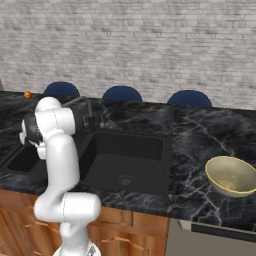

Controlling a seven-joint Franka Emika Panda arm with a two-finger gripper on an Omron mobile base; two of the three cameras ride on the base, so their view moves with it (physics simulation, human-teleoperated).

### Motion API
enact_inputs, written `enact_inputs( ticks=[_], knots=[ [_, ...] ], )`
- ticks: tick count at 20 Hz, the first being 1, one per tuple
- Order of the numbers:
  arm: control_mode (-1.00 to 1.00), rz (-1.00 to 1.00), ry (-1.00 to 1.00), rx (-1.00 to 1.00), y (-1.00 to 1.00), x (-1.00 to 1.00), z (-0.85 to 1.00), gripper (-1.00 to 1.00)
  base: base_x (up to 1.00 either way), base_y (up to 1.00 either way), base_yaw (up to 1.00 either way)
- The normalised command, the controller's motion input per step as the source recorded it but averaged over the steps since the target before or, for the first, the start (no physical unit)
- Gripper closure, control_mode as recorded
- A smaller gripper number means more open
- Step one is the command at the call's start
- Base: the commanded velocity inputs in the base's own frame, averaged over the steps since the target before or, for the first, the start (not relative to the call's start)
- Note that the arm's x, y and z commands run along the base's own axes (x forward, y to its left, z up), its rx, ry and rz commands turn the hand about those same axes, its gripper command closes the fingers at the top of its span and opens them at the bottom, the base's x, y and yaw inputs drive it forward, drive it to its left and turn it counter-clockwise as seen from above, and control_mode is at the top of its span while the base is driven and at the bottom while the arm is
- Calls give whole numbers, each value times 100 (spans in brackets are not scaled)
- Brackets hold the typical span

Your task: Pick the mug and place it in the sink. Pick the bowl and place it in the open cabinet and then close the cabinet.

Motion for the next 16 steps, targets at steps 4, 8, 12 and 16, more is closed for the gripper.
enact_inputs(
  ticks=[4, 8, 12, 16],
  knots=[
    [-100, -2, 0, -2, 22, 19, -17, 100, 0, 0, 0],
    [-100, -1, 0, -2, 18, 19, -21, 100, 0, 0, 0],
    [-100, 0, 0, -5, 15, 20, -25, 100, 0, 0, 0],
    [-100, 0, -2, -7, 9, 15, -27, 100, 0, 0, 0]
  ],
)
